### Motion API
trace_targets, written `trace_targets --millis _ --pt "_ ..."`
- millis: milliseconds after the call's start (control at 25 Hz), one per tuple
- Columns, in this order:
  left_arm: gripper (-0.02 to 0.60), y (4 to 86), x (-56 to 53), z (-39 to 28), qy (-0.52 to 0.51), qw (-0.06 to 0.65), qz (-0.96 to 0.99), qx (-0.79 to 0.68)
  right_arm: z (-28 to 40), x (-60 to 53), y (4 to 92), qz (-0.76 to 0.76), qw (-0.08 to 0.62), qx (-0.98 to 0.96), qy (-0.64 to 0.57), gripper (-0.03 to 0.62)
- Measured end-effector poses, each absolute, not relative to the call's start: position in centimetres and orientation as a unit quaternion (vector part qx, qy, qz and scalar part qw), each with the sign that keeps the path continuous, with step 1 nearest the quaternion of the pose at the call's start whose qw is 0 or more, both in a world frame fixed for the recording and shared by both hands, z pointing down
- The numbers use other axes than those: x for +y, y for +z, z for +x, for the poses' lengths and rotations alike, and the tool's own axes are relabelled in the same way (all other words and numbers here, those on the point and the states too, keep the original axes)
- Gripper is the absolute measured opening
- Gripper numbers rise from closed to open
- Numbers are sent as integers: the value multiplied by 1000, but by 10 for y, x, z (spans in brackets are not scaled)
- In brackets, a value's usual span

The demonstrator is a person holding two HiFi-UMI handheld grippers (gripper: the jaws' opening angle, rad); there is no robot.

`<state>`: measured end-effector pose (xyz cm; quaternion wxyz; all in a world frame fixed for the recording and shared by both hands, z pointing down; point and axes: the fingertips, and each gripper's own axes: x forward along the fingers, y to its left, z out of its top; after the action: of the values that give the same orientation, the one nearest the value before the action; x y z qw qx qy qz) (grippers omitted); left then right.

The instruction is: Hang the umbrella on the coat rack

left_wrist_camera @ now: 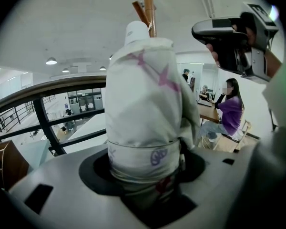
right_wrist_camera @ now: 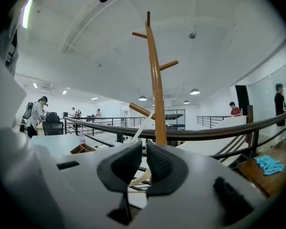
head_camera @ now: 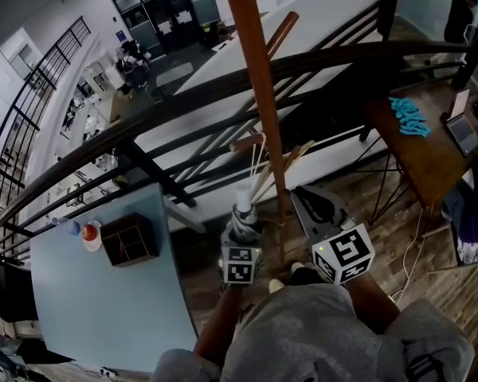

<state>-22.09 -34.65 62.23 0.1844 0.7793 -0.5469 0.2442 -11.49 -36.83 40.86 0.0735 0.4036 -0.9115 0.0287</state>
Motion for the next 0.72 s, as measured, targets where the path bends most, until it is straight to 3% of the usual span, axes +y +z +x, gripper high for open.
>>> trace_targets --millis 720 --pt "304 640 -354 -204 241 192 802 -511 -114 -371 413 410 86 -908 27 43"
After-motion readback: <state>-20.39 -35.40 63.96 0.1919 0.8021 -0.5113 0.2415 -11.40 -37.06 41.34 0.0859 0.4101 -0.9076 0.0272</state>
